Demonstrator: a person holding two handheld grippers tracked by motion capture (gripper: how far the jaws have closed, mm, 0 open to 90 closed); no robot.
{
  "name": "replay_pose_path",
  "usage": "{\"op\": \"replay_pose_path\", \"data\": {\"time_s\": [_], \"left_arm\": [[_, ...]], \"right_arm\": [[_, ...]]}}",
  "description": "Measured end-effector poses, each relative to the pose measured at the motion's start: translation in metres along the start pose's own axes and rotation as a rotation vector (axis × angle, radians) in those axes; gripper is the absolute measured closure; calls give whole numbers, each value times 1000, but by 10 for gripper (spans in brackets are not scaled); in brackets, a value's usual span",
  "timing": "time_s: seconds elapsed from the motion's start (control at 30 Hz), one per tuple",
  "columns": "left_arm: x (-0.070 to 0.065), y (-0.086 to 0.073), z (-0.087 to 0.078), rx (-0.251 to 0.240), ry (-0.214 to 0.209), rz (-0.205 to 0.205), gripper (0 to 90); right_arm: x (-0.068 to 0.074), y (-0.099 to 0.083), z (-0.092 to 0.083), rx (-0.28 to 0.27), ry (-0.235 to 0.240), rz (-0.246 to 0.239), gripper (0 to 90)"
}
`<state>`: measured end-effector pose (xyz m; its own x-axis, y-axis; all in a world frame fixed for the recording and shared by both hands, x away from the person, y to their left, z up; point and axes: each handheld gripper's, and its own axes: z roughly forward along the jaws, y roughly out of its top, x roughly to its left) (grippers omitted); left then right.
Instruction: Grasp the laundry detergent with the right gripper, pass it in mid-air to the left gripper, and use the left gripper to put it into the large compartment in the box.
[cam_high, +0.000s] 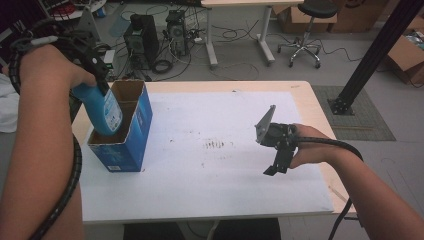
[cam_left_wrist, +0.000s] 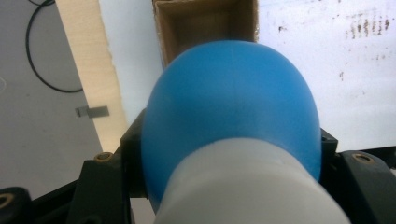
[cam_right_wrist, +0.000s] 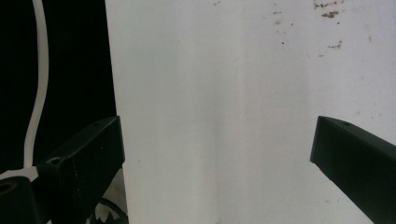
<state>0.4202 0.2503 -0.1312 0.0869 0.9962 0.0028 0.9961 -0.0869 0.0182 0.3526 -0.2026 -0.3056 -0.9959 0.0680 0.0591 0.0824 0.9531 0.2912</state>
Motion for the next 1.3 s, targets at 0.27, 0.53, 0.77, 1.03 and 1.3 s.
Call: {"op": "replay_pose_path", "data": {"time_s": [0.27,0.53,0.77,1.03,1.3], "left_arm": [[3,5,29,18,-8,11,385],[6,8,60,36,-22,9,385],[7,11,85,57,-41,12,385],[7,12,107,48,-37,26,384],[7,13,129,64,-41,28,384]], "right_arm": [[1,-1,4,-7,5,5,29],[3,-6,5,-3,6,14,31],[5,-8,7,0,9,18,31],[6,-9,8,-1,11,22,34],[6,-11,9,0,11,27,36]]}}
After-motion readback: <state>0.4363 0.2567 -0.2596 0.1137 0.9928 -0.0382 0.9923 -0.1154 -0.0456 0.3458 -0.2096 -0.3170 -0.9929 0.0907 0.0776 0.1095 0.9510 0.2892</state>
